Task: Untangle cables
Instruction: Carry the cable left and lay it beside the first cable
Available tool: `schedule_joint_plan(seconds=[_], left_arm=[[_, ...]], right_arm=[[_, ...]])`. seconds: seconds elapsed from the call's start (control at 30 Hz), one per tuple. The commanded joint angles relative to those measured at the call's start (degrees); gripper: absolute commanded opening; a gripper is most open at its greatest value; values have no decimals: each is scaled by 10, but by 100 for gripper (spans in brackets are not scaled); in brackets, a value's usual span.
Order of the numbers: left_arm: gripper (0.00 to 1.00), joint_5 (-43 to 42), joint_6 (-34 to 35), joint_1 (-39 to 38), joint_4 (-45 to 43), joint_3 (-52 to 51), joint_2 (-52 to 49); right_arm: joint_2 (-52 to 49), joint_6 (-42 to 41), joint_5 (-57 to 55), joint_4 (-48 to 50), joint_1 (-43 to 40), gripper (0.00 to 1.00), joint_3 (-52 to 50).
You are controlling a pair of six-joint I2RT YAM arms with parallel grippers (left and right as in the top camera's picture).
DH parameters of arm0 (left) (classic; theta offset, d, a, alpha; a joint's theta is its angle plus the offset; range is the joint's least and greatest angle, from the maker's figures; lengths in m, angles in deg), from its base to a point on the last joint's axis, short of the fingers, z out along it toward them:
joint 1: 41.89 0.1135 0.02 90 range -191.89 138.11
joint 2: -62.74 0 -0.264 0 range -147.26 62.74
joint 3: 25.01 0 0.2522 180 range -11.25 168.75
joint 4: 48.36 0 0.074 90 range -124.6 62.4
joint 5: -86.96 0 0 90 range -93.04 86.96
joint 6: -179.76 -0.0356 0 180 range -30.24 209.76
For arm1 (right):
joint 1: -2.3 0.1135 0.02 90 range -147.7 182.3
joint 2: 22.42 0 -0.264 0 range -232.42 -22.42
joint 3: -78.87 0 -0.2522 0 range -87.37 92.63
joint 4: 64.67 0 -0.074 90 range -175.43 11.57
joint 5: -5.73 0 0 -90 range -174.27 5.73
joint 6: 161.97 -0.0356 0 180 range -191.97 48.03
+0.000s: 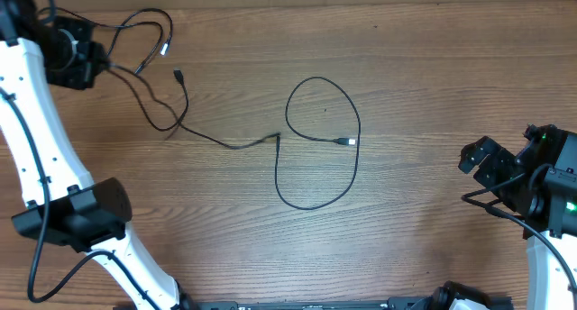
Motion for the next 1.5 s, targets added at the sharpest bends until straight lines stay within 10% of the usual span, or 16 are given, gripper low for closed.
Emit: schedule_joint_plan(seconds=[0.0, 0.7, 1.47], left_arm=[[4, 51, -15, 35, 2, -2, -1], [4, 93, -2, 174, -171, -282, -1], [18, 240, 27, 250, -402, -333, -1]], right_arm=[[0, 3, 1, 2, -2, 100, 12], [0, 5, 1, -4, -2, 100, 12], [0, 18, 1, -15, -2, 100, 12]])
